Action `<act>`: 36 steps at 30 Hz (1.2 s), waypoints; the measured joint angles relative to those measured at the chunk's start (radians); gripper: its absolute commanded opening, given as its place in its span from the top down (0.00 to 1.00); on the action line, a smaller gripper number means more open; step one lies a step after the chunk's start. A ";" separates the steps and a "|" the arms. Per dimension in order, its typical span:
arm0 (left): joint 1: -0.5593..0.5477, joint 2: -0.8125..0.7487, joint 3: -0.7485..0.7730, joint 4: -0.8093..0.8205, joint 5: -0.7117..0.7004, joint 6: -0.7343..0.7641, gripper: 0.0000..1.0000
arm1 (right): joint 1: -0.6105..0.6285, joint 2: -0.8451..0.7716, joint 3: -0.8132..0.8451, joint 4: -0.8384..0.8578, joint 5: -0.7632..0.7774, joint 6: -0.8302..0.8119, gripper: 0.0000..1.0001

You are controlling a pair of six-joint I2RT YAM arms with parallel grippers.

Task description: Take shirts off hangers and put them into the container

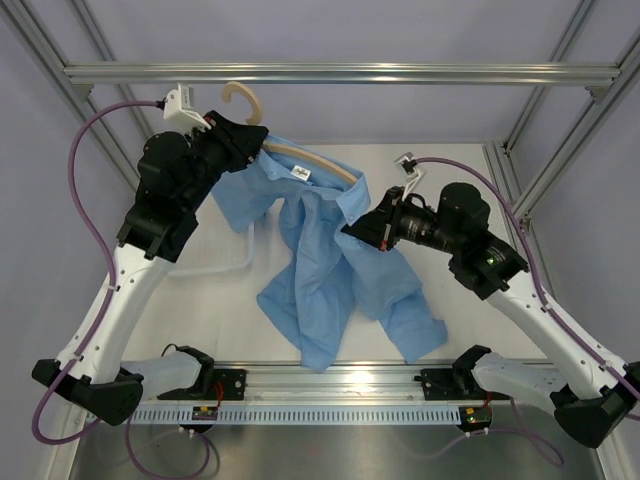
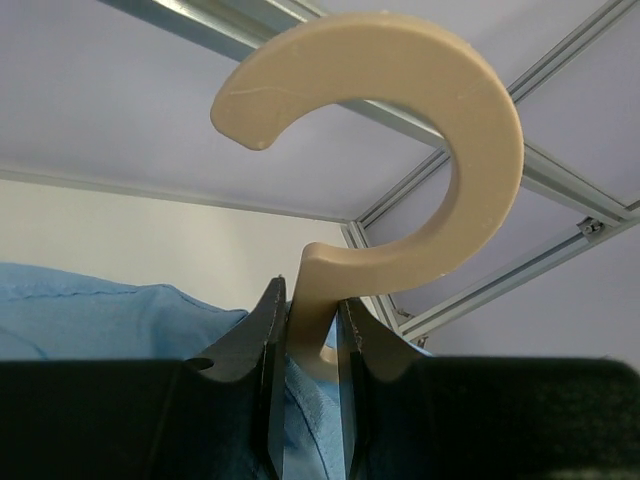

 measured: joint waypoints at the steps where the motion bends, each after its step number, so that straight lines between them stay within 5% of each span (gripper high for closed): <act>1: 0.000 0.000 0.000 0.008 0.002 0.000 1.00 | 0.025 0.021 0.016 0.006 0.002 -0.006 1.00; 7: 0.001 0.000 0.000 0.043 0.005 -0.005 1.00 | 0.117 0.128 0.090 0.035 0.050 -0.018 1.00; 22: -0.019 -0.037 0.003 0.135 0.074 -0.114 1.00 | 0.121 0.307 0.190 -0.038 0.280 -0.028 1.00; 36: -0.043 -0.003 0.046 0.183 0.410 0.040 1.00 | 0.122 -0.020 0.039 -0.345 0.590 -0.097 1.00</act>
